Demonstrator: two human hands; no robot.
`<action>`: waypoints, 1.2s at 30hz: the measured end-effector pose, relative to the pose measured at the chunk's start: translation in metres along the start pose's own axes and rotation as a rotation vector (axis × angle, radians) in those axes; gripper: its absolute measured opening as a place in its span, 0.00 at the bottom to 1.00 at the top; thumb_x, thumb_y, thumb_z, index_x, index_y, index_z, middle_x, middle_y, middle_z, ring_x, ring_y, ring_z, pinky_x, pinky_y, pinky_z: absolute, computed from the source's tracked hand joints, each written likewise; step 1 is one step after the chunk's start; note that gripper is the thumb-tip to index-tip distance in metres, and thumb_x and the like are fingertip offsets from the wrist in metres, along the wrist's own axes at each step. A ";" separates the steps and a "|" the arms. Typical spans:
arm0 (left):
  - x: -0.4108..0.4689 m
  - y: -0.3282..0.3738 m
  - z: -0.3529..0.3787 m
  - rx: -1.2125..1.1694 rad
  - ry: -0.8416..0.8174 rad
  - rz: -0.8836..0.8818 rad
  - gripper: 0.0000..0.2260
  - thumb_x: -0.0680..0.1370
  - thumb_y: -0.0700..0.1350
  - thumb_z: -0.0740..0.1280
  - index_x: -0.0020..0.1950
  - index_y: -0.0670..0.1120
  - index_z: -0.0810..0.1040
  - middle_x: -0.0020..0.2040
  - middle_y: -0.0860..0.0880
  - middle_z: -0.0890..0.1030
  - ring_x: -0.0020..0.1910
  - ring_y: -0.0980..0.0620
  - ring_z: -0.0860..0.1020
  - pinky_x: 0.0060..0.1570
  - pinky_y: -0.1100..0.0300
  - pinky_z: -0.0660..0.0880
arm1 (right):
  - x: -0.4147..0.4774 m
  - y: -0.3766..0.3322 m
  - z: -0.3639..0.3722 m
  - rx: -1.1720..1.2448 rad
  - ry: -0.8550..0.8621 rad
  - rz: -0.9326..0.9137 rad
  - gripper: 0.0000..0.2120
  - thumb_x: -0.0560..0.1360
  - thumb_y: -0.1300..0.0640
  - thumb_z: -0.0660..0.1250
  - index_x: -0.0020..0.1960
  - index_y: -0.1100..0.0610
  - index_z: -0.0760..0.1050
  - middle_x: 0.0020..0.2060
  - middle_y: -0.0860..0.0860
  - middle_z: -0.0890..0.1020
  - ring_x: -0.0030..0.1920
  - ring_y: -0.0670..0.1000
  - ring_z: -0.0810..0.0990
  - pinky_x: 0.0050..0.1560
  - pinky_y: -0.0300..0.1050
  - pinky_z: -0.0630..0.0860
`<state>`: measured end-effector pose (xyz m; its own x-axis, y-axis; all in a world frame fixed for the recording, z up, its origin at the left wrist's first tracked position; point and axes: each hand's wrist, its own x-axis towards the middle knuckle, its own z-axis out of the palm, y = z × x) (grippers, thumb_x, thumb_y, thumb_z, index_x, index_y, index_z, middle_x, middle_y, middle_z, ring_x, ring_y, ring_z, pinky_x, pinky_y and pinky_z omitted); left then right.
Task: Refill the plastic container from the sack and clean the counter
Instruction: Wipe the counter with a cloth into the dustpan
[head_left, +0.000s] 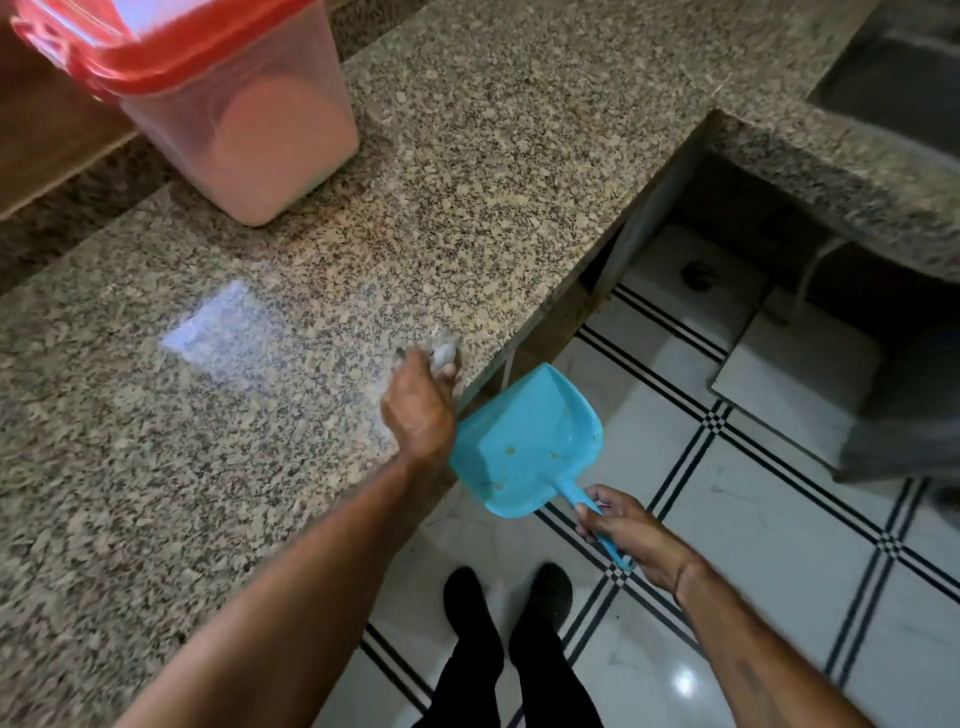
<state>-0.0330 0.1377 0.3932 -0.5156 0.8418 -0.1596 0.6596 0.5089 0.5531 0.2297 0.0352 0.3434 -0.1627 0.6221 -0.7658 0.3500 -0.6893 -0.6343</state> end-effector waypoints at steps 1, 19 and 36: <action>0.005 0.009 0.005 -0.003 0.000 0.026 0.06 0.84 0.46 0.63 0.60 0.49 0.73 0.50 0.52 0.77 0.43 0.54 0.75 0.31 0.69 0.60 | 0.000 0.000 0.002 0.012 0.009 0.001 0.11 0.82 0.58 0.65 0.58 0.67 0.75 0.41 0.56 0.80 0.37 0.45 0.78 0.35 0.29 0.74; 0.113 -0.019 -0.027 -0.104 -0.039 0.131 0.11 0.84 0.46 0.64 0.65 0.48 0.79 0.60 0.47 0.82 0.48 0.54 0.77 0.33 0.68 0.69 | -0.013 -0.018 -0.003 0.076 0.094 -0.028 0.10 0.82 0.56 0.66 0.58 0.61 0.76 0.42 0.53 0.80 0.38 0.42 0.79 0.40 0.31 0.76; 0.121 -0.003 -0.008 -0.227 -0.066 0.226 0.09 0.84 0.50 0.64 0.57 0.52 0.83 0.51 0.50 0.84 0.41 0.53 0.81 0.32 0.63 0.75 | -0.006 -0.028 -0.021 0.045 0.043 -0.038 0.11 0.82 0.56 0.66 0.59 0.63 0.75 0.42 0.52 0.80 0.40 0.43 0.79 0.44 0.34 0.76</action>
<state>-0.1011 0.2368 0.3787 -0.3290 0.9424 -0.0607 0.6103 0.2612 0.7479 0.2406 0.0583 0.3679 -0.1353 0.6632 -0.7362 0.3027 -0.6798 -0.6680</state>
